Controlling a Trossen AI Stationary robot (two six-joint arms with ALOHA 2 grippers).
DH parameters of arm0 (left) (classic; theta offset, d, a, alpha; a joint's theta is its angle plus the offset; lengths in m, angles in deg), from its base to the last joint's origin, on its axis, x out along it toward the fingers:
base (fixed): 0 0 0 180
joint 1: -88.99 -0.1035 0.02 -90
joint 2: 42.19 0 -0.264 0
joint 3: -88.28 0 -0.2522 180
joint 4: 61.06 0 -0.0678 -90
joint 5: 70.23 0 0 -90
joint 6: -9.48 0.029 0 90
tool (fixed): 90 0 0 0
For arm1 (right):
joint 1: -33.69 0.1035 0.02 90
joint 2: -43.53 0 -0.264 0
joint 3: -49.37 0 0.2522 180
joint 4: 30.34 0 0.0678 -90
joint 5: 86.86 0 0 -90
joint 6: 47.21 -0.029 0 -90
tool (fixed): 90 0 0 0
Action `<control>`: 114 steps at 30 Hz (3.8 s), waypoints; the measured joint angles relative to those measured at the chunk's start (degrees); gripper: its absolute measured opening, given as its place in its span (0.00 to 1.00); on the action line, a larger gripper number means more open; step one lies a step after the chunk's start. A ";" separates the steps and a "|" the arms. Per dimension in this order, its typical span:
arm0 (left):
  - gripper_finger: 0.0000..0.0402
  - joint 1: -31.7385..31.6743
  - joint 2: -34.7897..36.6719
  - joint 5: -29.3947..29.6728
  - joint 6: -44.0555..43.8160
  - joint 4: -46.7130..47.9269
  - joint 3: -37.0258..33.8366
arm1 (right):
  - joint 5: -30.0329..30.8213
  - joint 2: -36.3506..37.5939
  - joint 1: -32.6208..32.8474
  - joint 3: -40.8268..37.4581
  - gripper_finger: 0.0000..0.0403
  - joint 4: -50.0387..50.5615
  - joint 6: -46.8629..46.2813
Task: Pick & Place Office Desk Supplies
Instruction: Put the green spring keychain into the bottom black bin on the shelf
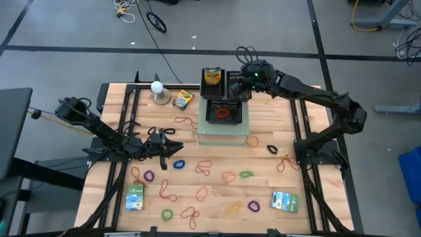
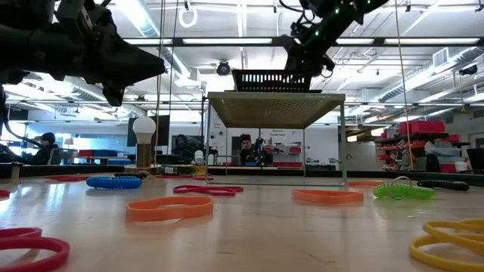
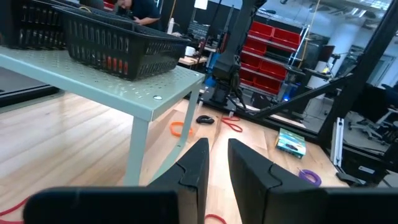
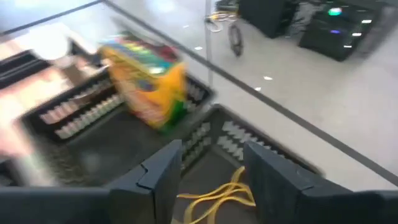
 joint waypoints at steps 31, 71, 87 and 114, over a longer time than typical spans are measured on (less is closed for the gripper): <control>0.15 -2.91 -1.20 -1.82 -1.71 5.78 0.04 | 12.83 14.94 55.36 -27.91 0.07 -9.66 -18.78; 0.02 -4.87 -2.80 -4.79 -3.00 6.43 0.13 | 3.54 -14.06 60.95 -24.43 0.10 1.84 -18.13; 0.02 -4.85 -2.80 -4.82 -2.80 6.44 0.15 | 17.21 -8.60 54.48 4.47 0.08 21.74 6.17; 0.02 -4.81 -2.80 -4.79 -1.88 6.52 0.15 | -7.48 -9.29 16.00 10.63 0.15 19.99 24.65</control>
